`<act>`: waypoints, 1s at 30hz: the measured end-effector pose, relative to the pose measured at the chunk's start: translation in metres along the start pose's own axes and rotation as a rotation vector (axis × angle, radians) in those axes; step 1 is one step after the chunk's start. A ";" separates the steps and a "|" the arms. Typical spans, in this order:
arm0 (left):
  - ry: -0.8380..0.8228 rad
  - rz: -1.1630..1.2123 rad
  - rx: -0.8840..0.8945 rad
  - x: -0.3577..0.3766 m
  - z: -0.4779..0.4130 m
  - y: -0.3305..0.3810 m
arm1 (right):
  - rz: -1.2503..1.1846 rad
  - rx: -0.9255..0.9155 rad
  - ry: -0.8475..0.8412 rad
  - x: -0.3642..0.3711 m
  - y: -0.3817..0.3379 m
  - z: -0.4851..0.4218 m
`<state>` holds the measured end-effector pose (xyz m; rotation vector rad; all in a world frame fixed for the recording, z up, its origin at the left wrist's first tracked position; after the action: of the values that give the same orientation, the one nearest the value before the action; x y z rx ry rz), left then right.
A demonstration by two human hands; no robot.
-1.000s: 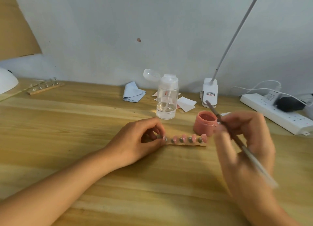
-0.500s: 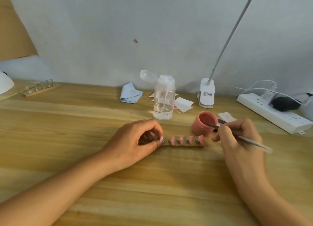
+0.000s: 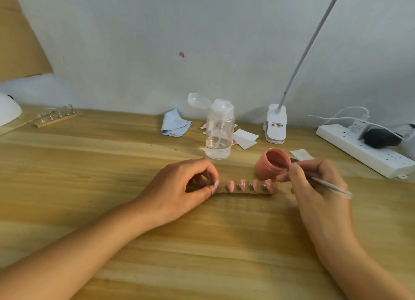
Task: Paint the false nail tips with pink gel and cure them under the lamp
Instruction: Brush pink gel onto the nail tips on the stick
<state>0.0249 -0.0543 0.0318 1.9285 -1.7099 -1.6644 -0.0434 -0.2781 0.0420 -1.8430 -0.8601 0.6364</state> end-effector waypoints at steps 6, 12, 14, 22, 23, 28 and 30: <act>0.014 -0.019 -0.008 0.000 -0.001 -0.002 | 0.023 -0.208 0.016 -0.001 -0.036 0.013; 0.017 -0.030 -0.034 0.001 -0.002 -0.003 | 0.181 -0.378 -0.169 0.040 -0.056 0.057; 0.015 -0.017 -0.053 0.001 -0.003 -0.003 | 0.224 -0.288 -0.130 0.040 -0.043 0.060; 0.030 -0.020 -0.058 0.000 -0.002 -0.002 | 0.361 -0.531 -0.242 0.046 -0.068 0.071; 0.034 -0.027 -0.056 0.000 -0.002 -0.002 | 0.367 -0.529 -0.247 0.047 -0.067 0.070; 0.037 -0.054 -0.048 -0.001 -0.002 -0.002 | 0.351 -0.508 -0.260 0.048 -0.064 0.069; 0.035 -0.057 -0.047 -0.001 -0.002 -0.002 | 0.344 -0.507 -0.260 0.048 -0.064 0.069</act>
<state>0.0283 -0.0542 0.0316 1.9916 -1.6033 -1.6629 -0.0831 -0.1848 0.0710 -2.4362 -0.9401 0.9533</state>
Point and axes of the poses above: each hand's wrist, its own z-axis away from the middle knuckle, its own x-axis out of the palm, y = z × x, the point moved 8 cm from there along -z, towards the middle knuckle, and after that the axes turned 1 degree about -z, right-handed, at the moved point
